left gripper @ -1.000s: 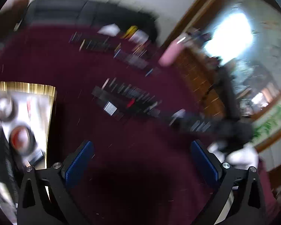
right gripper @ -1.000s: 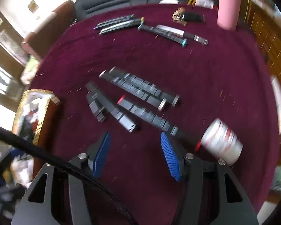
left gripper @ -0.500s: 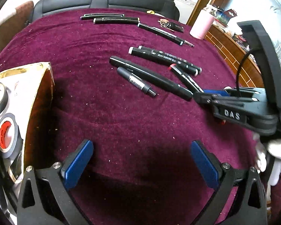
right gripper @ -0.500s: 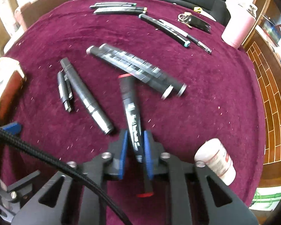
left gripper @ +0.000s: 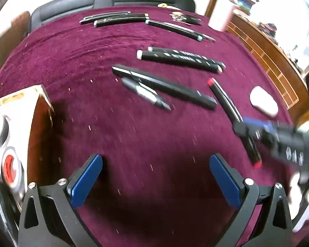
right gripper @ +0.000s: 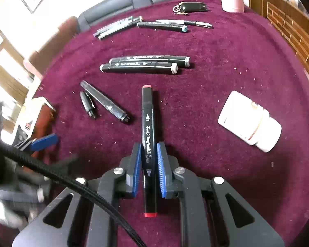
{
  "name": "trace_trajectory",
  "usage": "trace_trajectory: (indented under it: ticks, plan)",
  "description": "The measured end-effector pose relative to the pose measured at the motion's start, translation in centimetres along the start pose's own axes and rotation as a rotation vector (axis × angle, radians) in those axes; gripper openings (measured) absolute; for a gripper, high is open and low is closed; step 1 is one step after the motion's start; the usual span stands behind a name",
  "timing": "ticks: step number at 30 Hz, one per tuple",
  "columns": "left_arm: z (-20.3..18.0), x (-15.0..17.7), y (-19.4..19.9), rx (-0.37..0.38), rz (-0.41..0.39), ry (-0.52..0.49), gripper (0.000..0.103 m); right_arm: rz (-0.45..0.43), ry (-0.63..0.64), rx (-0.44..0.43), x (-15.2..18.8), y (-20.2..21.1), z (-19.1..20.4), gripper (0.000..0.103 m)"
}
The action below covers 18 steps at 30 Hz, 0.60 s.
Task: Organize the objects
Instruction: 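Grasp the red-capped black marker with the right tool, then grasp the black pen with left while right holds the red-capped marker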
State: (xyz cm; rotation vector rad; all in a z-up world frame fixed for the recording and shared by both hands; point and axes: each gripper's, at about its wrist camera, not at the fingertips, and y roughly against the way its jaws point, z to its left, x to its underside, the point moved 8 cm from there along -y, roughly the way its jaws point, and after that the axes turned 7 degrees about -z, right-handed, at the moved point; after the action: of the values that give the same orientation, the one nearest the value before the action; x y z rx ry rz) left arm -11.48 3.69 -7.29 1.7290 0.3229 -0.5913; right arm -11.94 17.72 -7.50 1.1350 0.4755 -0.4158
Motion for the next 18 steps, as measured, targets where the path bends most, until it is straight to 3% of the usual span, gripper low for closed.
trace_trajectory:
  ticks: [4,6,7,11,13,15,18]
  plan:
    - [-0.4,-3.4,0.4,-0.041,-0.067,-0.04,0.101,-0.011,-0.064,-0.082,-0.1,0.2,-0.6,0.013]
    - [-2.0,-5.4,0.7,-0.054,-0.12,-0.158,0.101,-0.019,-0.08,-0.098,-0.1,0.3,-0.6,0.013]
    - [-3.4,-6.3,0.6,-0.05,-0.134,-0.265,0.101,-0.024,-0.081,-0.101,0.0,0.3,-0.6,0.013]
    - [-6.5,-8.0,-1.2,-0.061,-0.125,-0.601,0.101,-0.031,-0.076,-0.1,0.0,0.2,-0.4,0.013]
    - [-6.9,-8.5,-2.7,-0.08,-0.095,-0.719,0.101,-0.033,-0.079,-0.104,0.1,0.4,-0.4,0.013]
    - [-6.8,-8.3,-4.2,-0.057,-0.015,-0.77,0.101,-0.033,-0.084,-0.11,0.1,0.3,-0.5,0.013]
    - [-6.3,-8.0,-4.5,-0.016,0.043,-0.755,0.101,-0.036,-0.093,-0.122,0.0,0.2,-0.7,0.013]
